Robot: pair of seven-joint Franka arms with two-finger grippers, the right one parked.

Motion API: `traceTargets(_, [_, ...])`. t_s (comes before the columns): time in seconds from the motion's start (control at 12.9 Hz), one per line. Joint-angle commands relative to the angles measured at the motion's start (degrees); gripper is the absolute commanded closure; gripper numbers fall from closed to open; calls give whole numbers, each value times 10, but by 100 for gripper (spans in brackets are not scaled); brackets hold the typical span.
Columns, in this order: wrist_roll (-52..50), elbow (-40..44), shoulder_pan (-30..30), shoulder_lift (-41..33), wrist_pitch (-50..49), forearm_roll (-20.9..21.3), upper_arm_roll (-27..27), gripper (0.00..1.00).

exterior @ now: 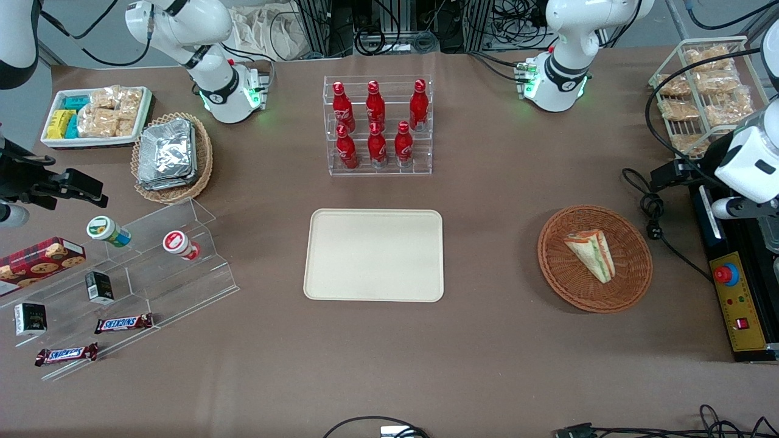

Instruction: Place sandwich from basket to tray

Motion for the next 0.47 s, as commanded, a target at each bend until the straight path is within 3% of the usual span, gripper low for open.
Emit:
traceTargets(0.0, [5, 15, 2, 8, -6, 0, -1, 0])
traceTargets(0.39, [3, 12, 3, 8, -6, 1, -1, 0])
